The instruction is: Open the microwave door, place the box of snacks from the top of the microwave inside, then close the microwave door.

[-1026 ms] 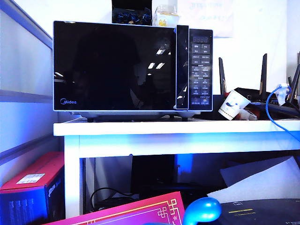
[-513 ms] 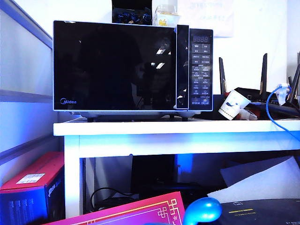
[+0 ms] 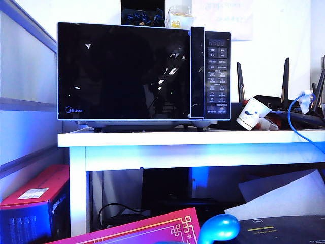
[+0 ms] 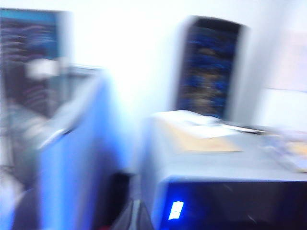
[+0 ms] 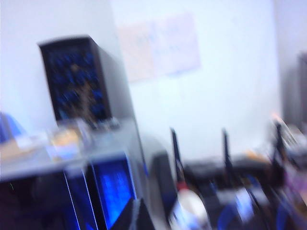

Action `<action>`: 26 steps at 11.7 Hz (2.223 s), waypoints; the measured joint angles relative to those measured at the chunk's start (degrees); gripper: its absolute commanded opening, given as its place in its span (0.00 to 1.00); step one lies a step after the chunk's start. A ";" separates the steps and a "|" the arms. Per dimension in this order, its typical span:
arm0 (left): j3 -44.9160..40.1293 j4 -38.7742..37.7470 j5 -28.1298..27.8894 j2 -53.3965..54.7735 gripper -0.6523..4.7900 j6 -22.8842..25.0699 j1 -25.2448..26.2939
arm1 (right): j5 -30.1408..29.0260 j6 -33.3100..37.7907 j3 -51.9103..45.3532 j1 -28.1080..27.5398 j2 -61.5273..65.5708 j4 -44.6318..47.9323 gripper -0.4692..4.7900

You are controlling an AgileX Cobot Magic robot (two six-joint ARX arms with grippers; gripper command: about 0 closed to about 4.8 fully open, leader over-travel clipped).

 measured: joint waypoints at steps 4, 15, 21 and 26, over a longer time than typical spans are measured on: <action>22.97 -11.74 23.15 16.59 0.11 1.97 0.00 | -10.93 0.76 9.53 0.07 14.45 8.87 0.08; 27.19 -5.99 23.71 25.49 0.11 1.49 -0.83 | 1.29 -7.21 15.67 20.06 67.06 32.89 0.11; 27.19 -5.99 25.07 26.88 0.11 1.49 -0.83 | 4.33 -7.37 15.82 20.11 75.93 49.64 0.79; 27.19 -5.99 25.55 26.88 0.11 1.49 -0.83 | 5.18 -7.39 23.43 20.11 81.79 49.57 0.79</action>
